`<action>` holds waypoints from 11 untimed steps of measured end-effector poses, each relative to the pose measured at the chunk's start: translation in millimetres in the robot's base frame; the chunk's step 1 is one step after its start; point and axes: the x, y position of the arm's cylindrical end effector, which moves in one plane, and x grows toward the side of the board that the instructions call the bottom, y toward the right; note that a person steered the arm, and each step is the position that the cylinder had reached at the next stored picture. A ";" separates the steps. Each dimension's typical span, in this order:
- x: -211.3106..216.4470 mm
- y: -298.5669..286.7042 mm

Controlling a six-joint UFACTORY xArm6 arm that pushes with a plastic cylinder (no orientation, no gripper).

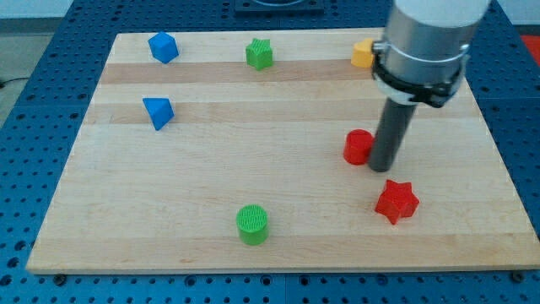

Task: Move the red circle to the bottom left of the blue triangle

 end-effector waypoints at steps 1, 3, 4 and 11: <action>8.6 -45.1; 12.3 -51.4; 0.1 -14.0; 6.5 -175.4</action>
